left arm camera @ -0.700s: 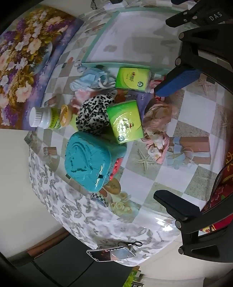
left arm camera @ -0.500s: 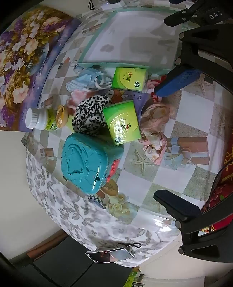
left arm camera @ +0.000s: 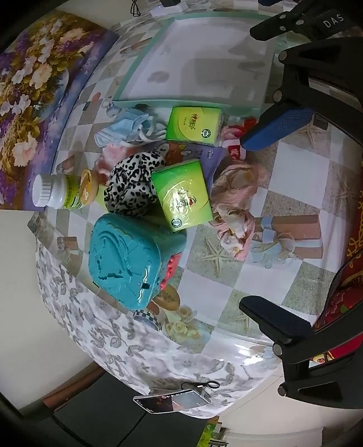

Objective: Organize soft objects
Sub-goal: 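Move both tools toward the pile of items beside the white tray, then grasp the pink floral cloth with the left tool while the right tool grasps the red plush toy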

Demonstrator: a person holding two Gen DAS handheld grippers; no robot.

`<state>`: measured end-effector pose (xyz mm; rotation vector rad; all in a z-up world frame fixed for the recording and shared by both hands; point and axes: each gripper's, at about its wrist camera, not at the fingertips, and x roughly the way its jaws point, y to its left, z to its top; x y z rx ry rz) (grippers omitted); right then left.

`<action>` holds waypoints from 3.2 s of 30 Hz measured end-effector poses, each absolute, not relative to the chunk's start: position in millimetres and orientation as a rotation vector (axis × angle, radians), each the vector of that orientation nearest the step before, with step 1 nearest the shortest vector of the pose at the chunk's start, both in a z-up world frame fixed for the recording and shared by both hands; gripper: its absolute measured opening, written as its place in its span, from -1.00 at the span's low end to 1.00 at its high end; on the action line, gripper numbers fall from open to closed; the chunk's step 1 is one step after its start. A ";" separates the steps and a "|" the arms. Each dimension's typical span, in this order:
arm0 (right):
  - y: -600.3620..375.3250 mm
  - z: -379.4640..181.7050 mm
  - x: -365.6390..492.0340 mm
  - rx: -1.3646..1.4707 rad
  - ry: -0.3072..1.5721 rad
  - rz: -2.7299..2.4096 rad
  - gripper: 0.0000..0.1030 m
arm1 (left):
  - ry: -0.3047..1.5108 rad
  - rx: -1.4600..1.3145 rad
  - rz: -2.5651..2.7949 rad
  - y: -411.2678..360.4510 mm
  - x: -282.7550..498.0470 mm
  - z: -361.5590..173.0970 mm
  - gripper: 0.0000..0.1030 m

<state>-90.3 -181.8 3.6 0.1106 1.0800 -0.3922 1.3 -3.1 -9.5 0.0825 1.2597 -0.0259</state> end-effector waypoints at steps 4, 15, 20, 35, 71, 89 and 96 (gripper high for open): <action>-182.4 2.7 -90.3 0.109 1.083 -0.388 1.00 | 1.257 0.087 -0.028 -3.6 0.8 -9.8 1.00; -180.1 2.3 -90.5 0.102 1.084 -0.384 1.00 | 1.257 0.095 -0.032 -6.8 -0.4 -10.2 1.00; -179.6 2.5 -90.5 0.099 1.086 -0.381 1.00 | 1.258 0.096 -0.032 -7.4 -0.3 -10.4 1.00; -178.4 1.4 -90.1 0.095 1.091 -0.377 1.00 | 1.256 0.099 -0.032 -9.3 -1.0 -11.1 1.00; -165.4 -6.3 -81.3 0.080 1.122 -0.272 1.00 | 1.250 -0.067 0.014 15.7 6.4 -13.8 1.00; -118.6 -26.3 -54.5 -0.011 1.149 -0.036 0.90 | 1.370 -0.094 0.000 13.3 29.0 -50.6 0.80; -102.2 -34.3 -46.3 -0.021 1.165 0.069 0.57 | 1.419 -0.160 0.003 21.3 37.0 -63.5 0.36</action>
